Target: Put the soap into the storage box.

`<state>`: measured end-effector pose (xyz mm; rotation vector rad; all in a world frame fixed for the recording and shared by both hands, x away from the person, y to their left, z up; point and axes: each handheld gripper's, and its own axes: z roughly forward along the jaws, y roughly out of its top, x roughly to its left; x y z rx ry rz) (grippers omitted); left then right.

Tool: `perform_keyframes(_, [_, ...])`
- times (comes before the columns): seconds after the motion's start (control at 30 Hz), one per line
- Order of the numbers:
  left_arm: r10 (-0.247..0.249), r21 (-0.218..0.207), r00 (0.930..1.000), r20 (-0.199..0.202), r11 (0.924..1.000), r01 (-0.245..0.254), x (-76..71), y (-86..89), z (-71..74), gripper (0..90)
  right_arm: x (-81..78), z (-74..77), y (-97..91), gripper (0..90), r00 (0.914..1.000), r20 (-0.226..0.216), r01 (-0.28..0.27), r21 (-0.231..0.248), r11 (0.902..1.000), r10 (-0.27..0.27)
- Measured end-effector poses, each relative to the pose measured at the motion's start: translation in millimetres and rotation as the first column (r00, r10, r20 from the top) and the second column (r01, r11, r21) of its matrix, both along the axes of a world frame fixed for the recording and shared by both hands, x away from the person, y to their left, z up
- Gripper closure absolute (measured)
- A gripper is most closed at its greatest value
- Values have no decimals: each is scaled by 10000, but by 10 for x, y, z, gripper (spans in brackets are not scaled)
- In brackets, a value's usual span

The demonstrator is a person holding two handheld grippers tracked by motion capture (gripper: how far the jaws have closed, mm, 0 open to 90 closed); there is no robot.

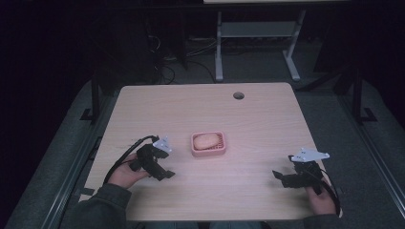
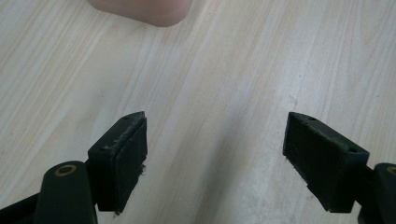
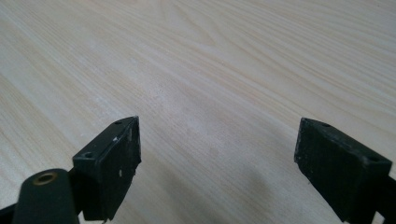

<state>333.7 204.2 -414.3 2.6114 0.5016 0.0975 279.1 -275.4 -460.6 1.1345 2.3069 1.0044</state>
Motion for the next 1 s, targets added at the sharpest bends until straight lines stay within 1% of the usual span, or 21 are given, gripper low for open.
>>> perform_keyframes(0.07, [22, 34, 10000, -13, 10000, -22, -16, 18, -16, 217, -1, -2, 3, 141, 10000, -37, 9, 3, 10000, -9])
perform_keyframes(0.1, [82, -50, 10000, -3, 10000, -82, -27, 23, -29, 217, 0, -2, 3, 141, 10000, -30, -9, -16, 10000, 9])
perform_keyframes(0.17, [45, -2, 10000, -53, 10000, -45, -42, 42, -37, 217, 0, -3, 5, 142, 10000, -47, -7, -33, 10000, 7])
perform_keyframes(0.2, [80, -45, 10000, -20, 10000, -80, -52, 49, -45, 218, 0, -3, 7, 142, 10000, -57, -9, -41, 10000, 9])
perform_keyframes(0.23, [48, 19, 10000, -33, 10000, -48, -56, 60, -47, 217, 1, -4, 7, 141, 10000, -60, -6, -51, 10000, 5])
perform_keyframes(0.27, [139, -83, 9999, -41, 9999, -139, -68, 68, -55, 217, 1, -4, 8, 142, 10000, -60, -2, -51, 10000, 2])
perform_keyframes(0.3, [67, -37, 10000, -38, 10000, -67, -71, 82, -54, 218, 0, -3, 7, 141, 10000, -58, -3, -46, 10000, 3])
perform_keyframes(0.33, [181, -125, 9998, -49, 9998, -182, -85, 87, -64, 218, 0, -3, 7, 141, 10000, -55, 0, -43, 10000, 0])
perform_keyframes(0.37, [86, -12, 10000, -28, 10000, -86, -86, 101, -64, 218, 0, -3, 7, 142, 10000, -54, 9, -41, 10000, -9])
perform_keyframes(0.4, [196, -129, 9998, -21, 9997, -196, -101, 107, -77, 218, 0, -4, 6, 141, 10000, -52, 1, -46, 10000, -1])
perform_keyframes(0.5, [235, -123, 9997, -72, 9996, -236, -132, 130, -100, 218, 0, -6, 4, 142, 10000, -52, -8, -60, 10000, 8])
perform_keyframes(0.57, [187, -82, 9998, -84, 9998, -188, -147, 147, -113, 218, 1, -7, 7, 141, 10000, -65, -6, -65, 10000, 5])
perform_keyframes(0.67, [267, -169, 9996, -86, 9995, -269, -177, 160, -130, 218, 2, -11, 15, 141, 10000, -93, -11, -61, 10000, 10])
perform_keyframes(0.73, [200, -104, 9998, -73, 9997, -201, -194, 167, -131, 218, 2, -12, 17, 141, 9999, -98, -47, -78, 10000, 46])
perform_keyframes(0.77, [257, -194, 9997, -49, 9995, -258, -209, 166, -137, 218, 2, -12, 19, 141, 9999, -102, -47, -79, 10000, 47])
perform_keyframes(0.83, [168, -108, 9999, -28, 9998, -168, -227, 174, -135, 218, 0, -11, 21, 141, 9999, -111, -45, -89, 10000, 44])
perform_keyframes(0.87, [294, -266, 9996, -32, 9992, -295, -245, 170, -148, 218, -1, -10, 22, 141, 9999, -113, -55, -90, 9999, 54])
perform_keyframes(0.93, [222, -194, 9998, -12, 9996, -223, -264, 182, -153, 218, -3, -10, 25, 141, 9999, -94, -79, -121, 9999, 78])
perform_keyframes(1.0, [281, -280, 9996, -2, 9992, -281, -292, 190, -173, 218, -6, -9, 26, 141, 9999, -89, -80, -103, 9999, 79])
